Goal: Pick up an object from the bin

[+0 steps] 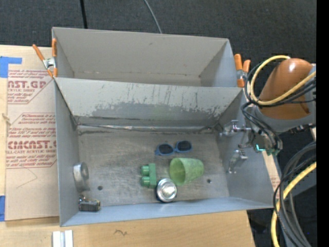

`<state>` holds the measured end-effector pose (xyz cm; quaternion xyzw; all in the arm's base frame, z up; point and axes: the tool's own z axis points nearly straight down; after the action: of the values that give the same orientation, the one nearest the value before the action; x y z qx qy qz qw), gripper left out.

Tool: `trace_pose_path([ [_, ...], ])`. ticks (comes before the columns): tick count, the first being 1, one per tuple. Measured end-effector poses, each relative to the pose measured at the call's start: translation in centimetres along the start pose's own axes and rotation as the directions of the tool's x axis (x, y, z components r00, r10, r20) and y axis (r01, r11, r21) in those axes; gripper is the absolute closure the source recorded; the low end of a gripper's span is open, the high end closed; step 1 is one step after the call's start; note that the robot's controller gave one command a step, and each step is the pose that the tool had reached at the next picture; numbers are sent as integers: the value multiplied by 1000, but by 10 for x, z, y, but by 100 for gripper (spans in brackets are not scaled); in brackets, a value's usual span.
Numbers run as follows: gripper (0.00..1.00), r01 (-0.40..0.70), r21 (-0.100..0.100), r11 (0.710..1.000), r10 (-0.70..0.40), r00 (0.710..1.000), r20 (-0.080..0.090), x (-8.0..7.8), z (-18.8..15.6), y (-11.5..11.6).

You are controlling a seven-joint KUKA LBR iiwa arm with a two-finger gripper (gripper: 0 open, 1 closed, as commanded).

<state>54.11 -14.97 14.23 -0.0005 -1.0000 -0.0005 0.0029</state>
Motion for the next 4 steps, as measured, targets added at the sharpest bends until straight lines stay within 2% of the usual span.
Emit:
trace_pose_path([
  [1,0,186,3,983,-186,982,9,-15,71,67],
  [2,0,254,6,967,-254,967,13,-21,70,105],
  [3,0,325,6,946,-326,945,11,-42,70,161],
  [4,0,356,4,935,-356,934,12,-48,68,203],
])
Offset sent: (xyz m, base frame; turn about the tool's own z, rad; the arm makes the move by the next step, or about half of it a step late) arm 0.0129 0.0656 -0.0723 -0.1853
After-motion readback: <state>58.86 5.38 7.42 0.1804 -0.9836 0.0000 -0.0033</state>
